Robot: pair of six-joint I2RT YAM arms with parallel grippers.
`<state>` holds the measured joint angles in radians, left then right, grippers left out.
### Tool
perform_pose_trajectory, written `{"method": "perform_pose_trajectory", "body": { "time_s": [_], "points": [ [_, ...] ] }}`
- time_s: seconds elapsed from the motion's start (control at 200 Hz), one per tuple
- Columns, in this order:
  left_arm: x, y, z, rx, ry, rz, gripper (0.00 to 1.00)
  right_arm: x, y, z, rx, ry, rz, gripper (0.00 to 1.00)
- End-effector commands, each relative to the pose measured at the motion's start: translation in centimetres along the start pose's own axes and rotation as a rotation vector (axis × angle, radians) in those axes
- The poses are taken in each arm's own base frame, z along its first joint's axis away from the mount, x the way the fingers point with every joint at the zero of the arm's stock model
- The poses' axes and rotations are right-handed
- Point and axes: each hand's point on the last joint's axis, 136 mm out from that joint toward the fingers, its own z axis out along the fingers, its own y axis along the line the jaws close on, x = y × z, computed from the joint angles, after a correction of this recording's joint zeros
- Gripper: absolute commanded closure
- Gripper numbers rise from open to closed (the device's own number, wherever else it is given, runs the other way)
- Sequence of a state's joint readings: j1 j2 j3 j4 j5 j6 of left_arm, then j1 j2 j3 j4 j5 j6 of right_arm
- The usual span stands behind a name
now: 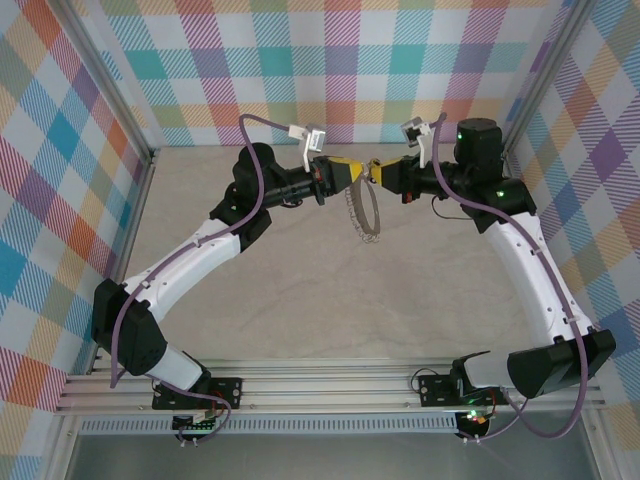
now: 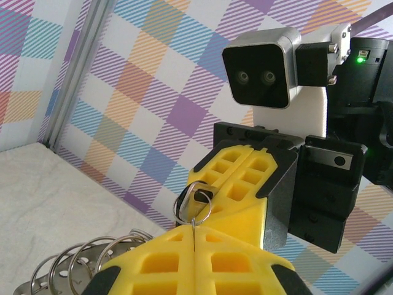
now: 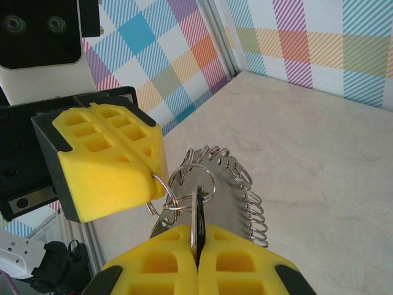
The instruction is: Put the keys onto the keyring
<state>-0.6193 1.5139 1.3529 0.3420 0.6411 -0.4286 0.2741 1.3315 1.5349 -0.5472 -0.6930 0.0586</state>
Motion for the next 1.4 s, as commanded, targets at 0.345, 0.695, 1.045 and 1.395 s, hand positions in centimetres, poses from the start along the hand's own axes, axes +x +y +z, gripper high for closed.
{"method": "perform_pose_trajectory", "body": {
  "time_s": [0.345,0.695,1.045,1.395],
  "points": [
    [-1.3,0.3,-0.9,-0.110,-0.032,0.035,0.34,-1.1,-1.4,0.3,0.029,-0.007,0.010,1.00],
    [-1.3,3.1,-3.5,-0.327,-0.065,0.054,0.02,0.9,-5.8,3.3,0.089,0.068,0.064,1.00],
    [-1.2,4.9,-6.3,-0.451,-0.081,0.075,0.00,0.6,-12.0,8.2,0.117,0.122,0.096,1.00],
    [-1.1,6.3,-7.2,-0.493,-0.068,0.070,0.00,6.0,-17.3,13.2,0.096,0.190,0.263,1.00]
  ]
}}
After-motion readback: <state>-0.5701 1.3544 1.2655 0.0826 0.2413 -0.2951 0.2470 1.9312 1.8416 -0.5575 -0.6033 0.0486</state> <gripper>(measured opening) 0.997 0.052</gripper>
